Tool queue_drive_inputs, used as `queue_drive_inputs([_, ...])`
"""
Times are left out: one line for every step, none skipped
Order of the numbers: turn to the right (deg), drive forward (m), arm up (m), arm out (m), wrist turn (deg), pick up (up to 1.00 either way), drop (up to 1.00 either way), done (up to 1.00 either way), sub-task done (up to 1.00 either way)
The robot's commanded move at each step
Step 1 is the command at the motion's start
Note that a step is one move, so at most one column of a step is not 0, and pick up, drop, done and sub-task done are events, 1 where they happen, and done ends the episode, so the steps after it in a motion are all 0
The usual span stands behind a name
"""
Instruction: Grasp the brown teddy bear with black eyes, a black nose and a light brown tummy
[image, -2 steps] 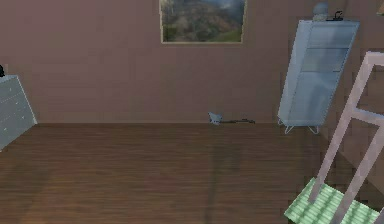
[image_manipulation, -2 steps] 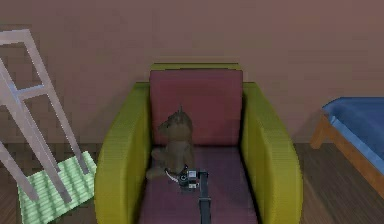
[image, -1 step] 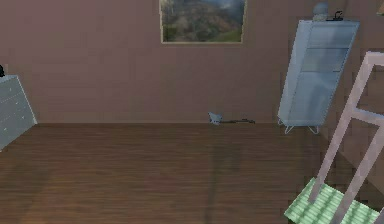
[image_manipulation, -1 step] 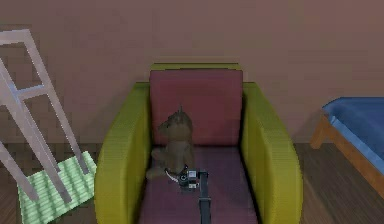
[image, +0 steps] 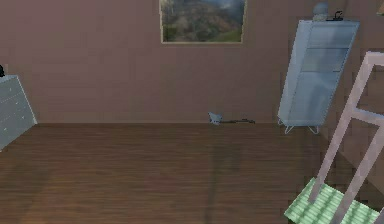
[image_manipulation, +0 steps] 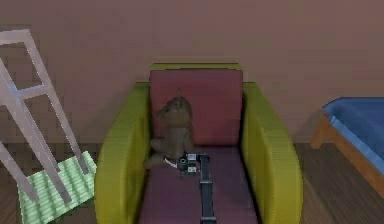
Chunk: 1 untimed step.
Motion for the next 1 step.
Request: queue_drive_inputs([0.0,0.0,0.0,0.0,0.0,0.0,0.0,1.0,0.0])
